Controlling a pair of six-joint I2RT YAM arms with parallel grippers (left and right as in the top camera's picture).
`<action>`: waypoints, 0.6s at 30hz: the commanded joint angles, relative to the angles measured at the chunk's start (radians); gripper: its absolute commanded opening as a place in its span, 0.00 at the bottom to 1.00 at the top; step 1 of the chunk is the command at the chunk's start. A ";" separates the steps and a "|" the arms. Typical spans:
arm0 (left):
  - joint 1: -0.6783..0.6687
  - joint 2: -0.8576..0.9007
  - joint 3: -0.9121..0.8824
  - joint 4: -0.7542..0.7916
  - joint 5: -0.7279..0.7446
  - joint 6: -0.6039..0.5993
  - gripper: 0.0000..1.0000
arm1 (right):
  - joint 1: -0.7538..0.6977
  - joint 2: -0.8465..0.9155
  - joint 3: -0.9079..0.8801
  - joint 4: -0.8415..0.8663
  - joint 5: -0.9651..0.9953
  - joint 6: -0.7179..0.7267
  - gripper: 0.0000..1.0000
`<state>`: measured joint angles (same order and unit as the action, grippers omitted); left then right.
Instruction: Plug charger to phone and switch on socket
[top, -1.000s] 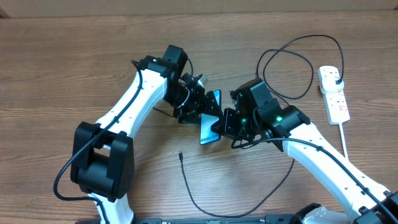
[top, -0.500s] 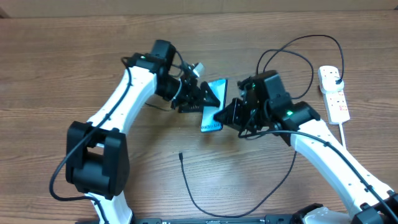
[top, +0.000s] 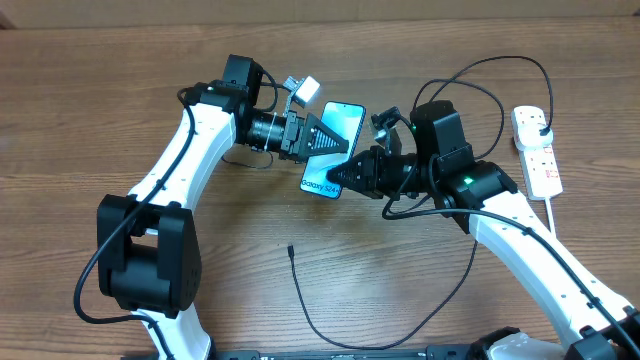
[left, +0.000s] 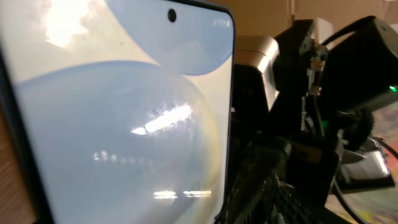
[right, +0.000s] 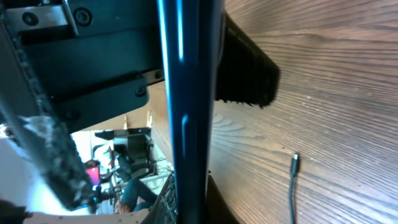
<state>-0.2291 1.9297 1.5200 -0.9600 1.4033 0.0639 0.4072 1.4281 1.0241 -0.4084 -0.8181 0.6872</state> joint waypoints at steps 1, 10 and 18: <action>-0.013 -0.023 0.020 0.000 0.143 0.050 0.69 | 0.011 -0.005 0.004 0.014 -0.055 -0.014 0.04; 0.002 -0.023 0.020 0.052 0.171 0.048 0.66 | 0.011 -0.005 0.004 0.066 -0.048 -0.014 0.04; 0.002 -0.023 0.020 0.105 0.177 0.015 0.63 | 0.011 -0.005 0.004 0.128 -0.047 -0.014 0.04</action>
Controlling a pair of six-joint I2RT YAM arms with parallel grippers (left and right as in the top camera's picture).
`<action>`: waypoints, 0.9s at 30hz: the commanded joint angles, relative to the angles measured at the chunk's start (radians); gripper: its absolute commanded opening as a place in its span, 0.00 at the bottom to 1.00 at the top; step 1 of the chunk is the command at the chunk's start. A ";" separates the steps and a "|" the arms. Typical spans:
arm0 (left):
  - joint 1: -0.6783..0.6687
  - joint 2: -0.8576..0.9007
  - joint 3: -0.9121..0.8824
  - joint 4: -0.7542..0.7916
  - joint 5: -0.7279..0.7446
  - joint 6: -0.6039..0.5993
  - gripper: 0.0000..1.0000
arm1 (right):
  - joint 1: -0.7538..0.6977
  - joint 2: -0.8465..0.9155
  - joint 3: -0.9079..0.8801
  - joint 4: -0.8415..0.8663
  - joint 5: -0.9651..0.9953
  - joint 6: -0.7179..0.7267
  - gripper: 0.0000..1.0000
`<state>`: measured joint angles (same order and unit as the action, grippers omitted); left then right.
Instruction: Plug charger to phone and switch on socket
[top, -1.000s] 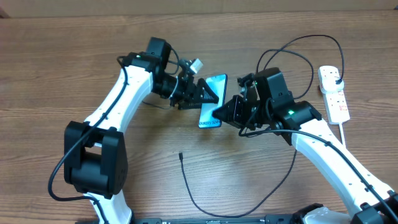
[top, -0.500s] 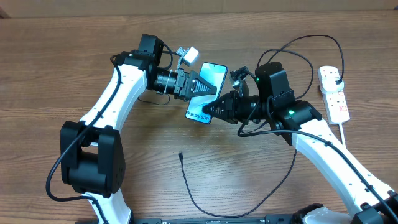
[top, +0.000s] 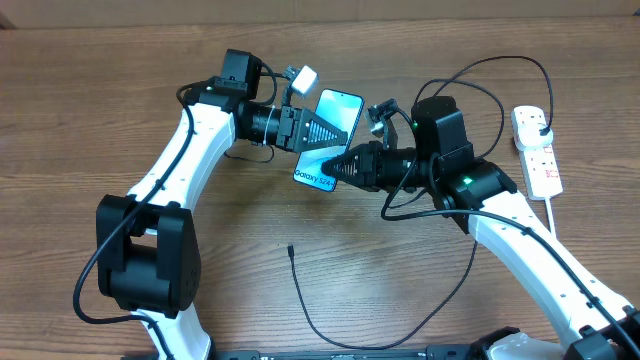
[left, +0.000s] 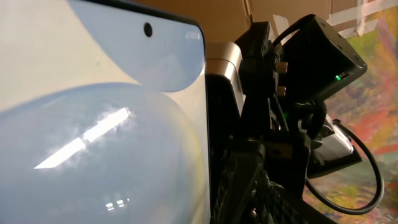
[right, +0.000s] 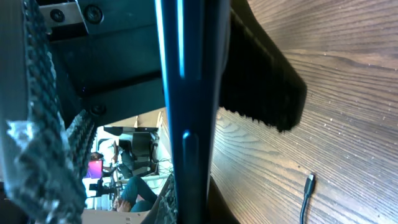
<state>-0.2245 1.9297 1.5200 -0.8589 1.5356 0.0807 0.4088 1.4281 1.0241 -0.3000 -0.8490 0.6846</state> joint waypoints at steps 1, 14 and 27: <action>-0.002 -0.023 0.020 0.004 0.044 -0.002 0.62 | 0.010 -0.005 0.004 0.018 -0.017 -0.017 0.04; 0.035 -0.023 0.020 0.004 0.043 0.021 0.61 | -0.138 -0.005 0.004 -0.080 -0.170 -0.179 0.04; 0.034 -0.023 0.020 0.003 0.044 -0.006 0.57 | -0.122 -0.004 0.004 -0.099 -0.174 -0.190 0.04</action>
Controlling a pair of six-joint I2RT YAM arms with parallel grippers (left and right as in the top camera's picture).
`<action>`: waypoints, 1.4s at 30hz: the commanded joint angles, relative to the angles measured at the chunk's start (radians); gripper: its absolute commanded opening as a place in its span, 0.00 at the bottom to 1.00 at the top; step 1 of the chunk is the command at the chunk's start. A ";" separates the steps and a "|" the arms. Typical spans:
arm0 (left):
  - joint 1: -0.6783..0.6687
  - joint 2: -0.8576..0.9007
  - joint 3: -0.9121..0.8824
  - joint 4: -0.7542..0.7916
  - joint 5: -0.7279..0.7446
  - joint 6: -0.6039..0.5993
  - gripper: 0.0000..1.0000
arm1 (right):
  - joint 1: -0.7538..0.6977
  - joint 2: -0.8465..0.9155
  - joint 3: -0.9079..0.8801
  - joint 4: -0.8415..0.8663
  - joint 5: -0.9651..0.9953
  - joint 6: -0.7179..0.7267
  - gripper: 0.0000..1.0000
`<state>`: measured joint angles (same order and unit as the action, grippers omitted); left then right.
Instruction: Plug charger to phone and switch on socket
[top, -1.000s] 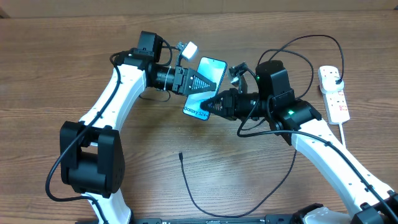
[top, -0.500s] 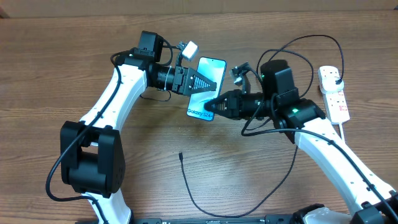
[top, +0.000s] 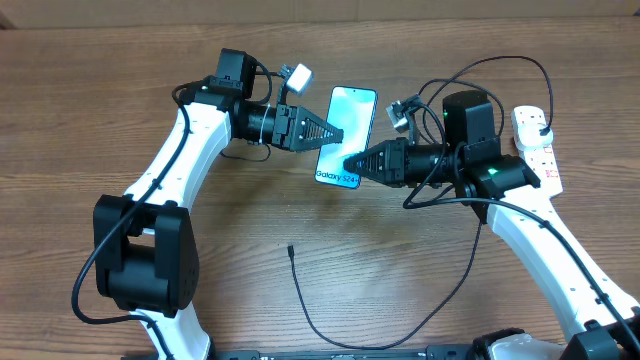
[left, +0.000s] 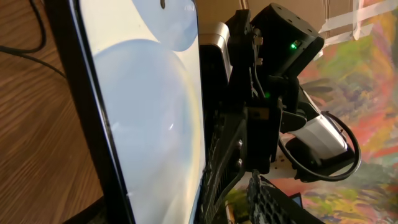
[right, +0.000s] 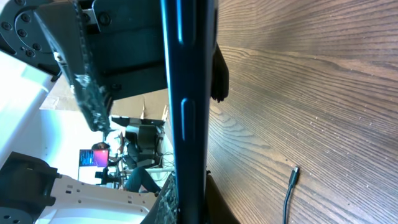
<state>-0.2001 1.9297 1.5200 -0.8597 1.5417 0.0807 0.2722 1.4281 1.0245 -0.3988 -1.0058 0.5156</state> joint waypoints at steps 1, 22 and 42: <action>0.009 -0.023 0.020 0.004 0.038 -0.019 0.57 | 0.018 -0.004 0.003 0.000 -0.017 -0.027 0.04; -0.037 -0.023 0.020 0.004 0.039 -0.036 0.50 | 0.021 -0.004 0.003 0.003 -0.021 -0.027 0.04; -0.036 -0.023 0.020 0.000 0.039 -0.044 0.05 | 0.017 -0.004 0.003 -0.053 -0.020 -0.027 0.11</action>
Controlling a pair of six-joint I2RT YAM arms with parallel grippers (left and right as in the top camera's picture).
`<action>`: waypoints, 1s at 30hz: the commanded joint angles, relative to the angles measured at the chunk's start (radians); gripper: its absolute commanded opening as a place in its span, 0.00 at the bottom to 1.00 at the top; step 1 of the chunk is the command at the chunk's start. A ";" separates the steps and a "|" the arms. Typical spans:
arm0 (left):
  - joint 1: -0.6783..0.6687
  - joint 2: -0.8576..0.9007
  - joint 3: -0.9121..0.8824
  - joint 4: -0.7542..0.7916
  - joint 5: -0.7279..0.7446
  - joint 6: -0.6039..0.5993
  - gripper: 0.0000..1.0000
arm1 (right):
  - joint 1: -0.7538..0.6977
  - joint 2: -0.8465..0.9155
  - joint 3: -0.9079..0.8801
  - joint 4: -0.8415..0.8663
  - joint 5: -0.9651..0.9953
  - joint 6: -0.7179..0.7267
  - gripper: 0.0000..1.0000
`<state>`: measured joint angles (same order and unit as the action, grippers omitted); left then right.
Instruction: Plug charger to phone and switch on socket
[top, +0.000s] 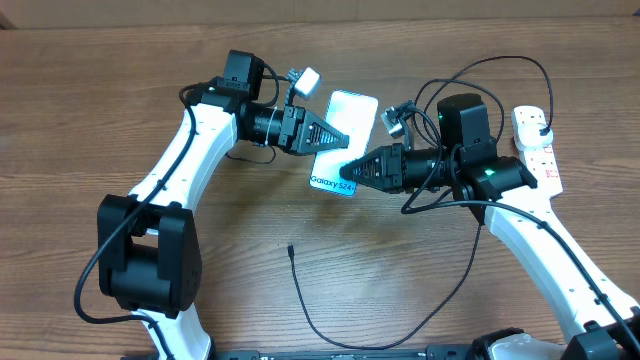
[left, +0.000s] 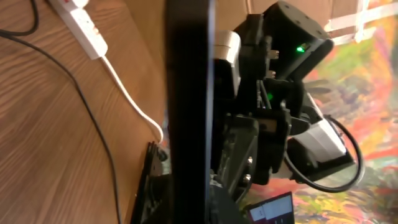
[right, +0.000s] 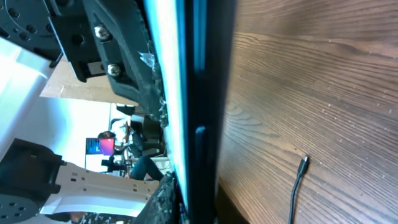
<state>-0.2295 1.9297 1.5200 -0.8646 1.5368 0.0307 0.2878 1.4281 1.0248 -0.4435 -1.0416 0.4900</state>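
The phone hangs above the table centre, screen up, lettered end toward me. My right gripper is shut on its lower right edge, and the phone runs edge-on between those fingers. My left gripper comes in from the left, and the phone stands edge-on between its fingers with both pads against it. The black charger cable's plug tip lies loose on the wood, also visible as the plug tip. The white socket strip lies at the far right.
The black cable loops along the front of the wooden table and back up behind my right arm to the strip. The strip's white cord trails across the wood. Both arms crowd the middle.
My left gripper's fingers were apart beside the phone's screen; now they are closed on its left edge, with the phone edge-on to that camera. The right grip is unchanged, and the phone barely moved.
The right gripper held the phone by its lower edge throughout. At first both grippers met at the phone left of centre. Then the phone sat farther right with the left fingers spread beside it. Now both grippers hold it.
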 joint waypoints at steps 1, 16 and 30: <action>-0.007 -0.023 0.020 0.005 0.043 0.006 0.04 | -0.002 -0.004 0.003 -0.008 0.015 -0.002 0.11; -0.007 -0.023 0.020 -0.102 -0.449 -0.071 0.04 | -0.094 -0.004 0.003 -0.064 0.105 -0.080 1.00; -0.008 -0.022 0.020 -0.400 -0.674 -0.100 0.04 | -0.106 -0.004 0.003 -0.305 0.760 -0.070 1.00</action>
<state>-0.2298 1.9297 1.5200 -1.2499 0.9356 -0.0574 0.1871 1.4281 1.0237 -0.7364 -0.4725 0.4221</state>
